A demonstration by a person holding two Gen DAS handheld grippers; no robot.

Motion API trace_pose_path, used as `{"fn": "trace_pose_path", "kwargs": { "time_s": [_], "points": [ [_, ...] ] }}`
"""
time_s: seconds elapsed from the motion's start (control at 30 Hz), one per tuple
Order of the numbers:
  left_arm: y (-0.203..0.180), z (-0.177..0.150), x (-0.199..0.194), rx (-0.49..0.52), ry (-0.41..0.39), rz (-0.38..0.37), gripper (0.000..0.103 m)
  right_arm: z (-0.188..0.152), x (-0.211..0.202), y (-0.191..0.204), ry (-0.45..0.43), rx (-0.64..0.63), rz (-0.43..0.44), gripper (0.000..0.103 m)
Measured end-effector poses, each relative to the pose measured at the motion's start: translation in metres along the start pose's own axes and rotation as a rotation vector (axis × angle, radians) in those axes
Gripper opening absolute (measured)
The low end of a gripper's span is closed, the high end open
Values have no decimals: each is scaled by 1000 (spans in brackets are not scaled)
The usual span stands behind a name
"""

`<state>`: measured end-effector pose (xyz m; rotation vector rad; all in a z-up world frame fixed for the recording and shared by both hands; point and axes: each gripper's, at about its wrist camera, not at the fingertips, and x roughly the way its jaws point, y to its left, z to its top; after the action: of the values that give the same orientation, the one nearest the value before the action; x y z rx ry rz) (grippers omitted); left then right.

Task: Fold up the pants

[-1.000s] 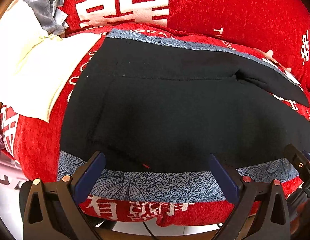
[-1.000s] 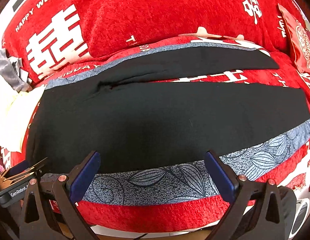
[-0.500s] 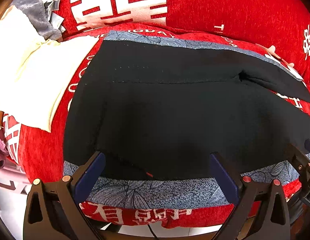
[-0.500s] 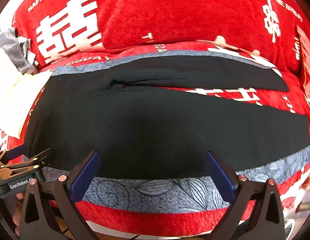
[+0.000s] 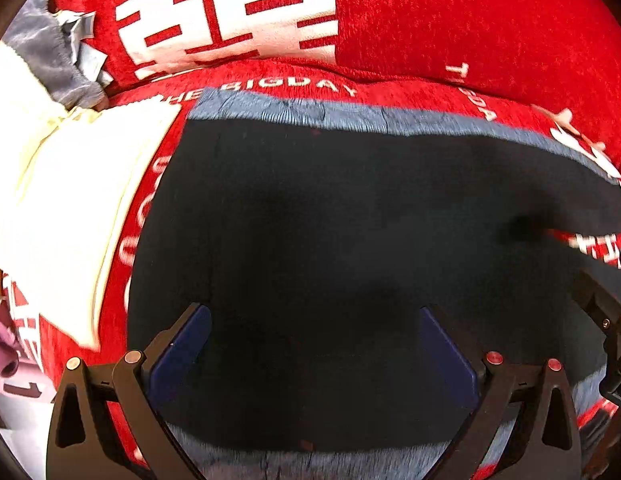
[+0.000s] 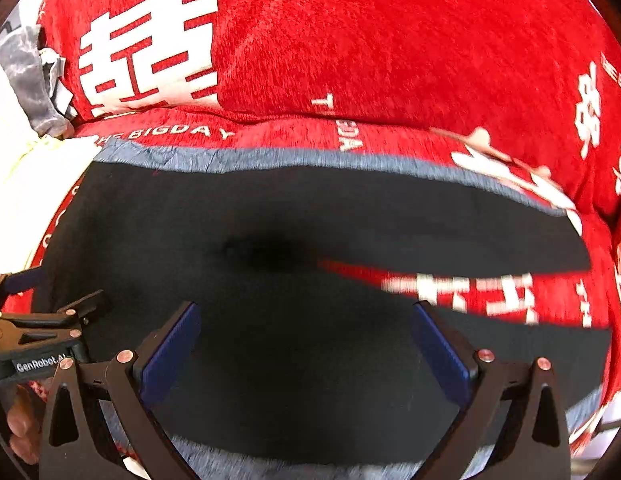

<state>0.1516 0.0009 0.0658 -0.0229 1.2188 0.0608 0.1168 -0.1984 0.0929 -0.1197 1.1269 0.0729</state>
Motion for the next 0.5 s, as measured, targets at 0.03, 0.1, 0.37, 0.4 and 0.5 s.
{"fn": "trace_pose_path", "kwargs": {
  "time_s": [0.03, 0.1, 0.37, 0.4, 0.5],
  "points": [
    [0, 9, 4, 0, 4, 0, 103, 11, 6, -2, 4, -13, 5, 103],
    [-1, 24, 11, -1, 13, -5, 103, 26, 16, -4, 10, -27, 17, 103],
    [3, 76, 49, -45, 87, -33, 103, 88, 86, 3, 76, -221, 88, 103],
    [4, 80, 52, -53, 94, -36, 103, 92, 94, 6, 81, -253, 83, 103],
    [6, 91, 62, -65, 104, -29, 103, 110, 122, 16, 99, -350, 81, 103]
  ]
}}
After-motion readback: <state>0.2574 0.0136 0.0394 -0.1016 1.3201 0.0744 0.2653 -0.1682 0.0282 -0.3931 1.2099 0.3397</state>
